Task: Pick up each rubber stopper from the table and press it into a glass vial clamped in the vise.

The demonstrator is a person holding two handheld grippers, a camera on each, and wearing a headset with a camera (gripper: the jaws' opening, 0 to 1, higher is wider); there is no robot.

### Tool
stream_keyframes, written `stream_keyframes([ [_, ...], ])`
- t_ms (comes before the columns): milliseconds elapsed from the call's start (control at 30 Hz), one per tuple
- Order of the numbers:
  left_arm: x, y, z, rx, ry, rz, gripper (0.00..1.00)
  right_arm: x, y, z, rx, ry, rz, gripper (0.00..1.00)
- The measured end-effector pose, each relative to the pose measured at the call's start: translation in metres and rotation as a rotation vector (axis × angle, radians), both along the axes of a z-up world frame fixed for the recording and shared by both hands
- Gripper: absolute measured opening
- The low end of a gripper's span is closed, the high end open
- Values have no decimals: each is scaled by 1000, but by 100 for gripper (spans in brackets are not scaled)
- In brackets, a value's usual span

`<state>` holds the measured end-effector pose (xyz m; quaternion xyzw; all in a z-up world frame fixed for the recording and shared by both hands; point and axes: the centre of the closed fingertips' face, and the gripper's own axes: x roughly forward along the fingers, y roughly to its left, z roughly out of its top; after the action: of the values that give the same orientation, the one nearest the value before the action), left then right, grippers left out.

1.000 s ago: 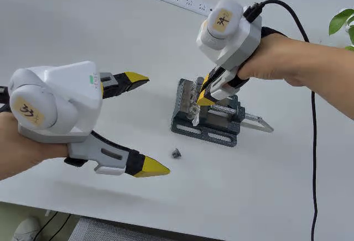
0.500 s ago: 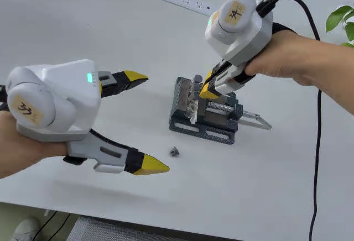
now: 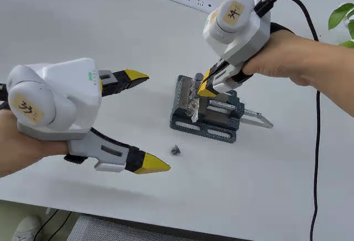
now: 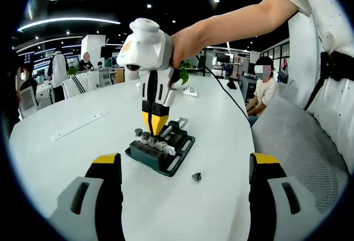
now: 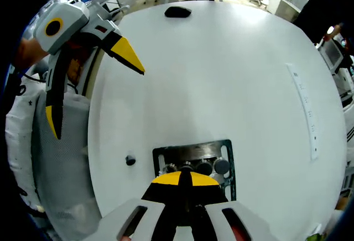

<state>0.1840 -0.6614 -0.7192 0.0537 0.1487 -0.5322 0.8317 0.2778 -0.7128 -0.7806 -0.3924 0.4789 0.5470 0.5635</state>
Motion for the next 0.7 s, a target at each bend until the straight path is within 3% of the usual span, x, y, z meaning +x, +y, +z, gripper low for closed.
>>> stream_keyframes([
  [700, 3, -2, 2, -9, 4, 2, 94, 0, 0, 0, -14, -16, 29, 0],
])
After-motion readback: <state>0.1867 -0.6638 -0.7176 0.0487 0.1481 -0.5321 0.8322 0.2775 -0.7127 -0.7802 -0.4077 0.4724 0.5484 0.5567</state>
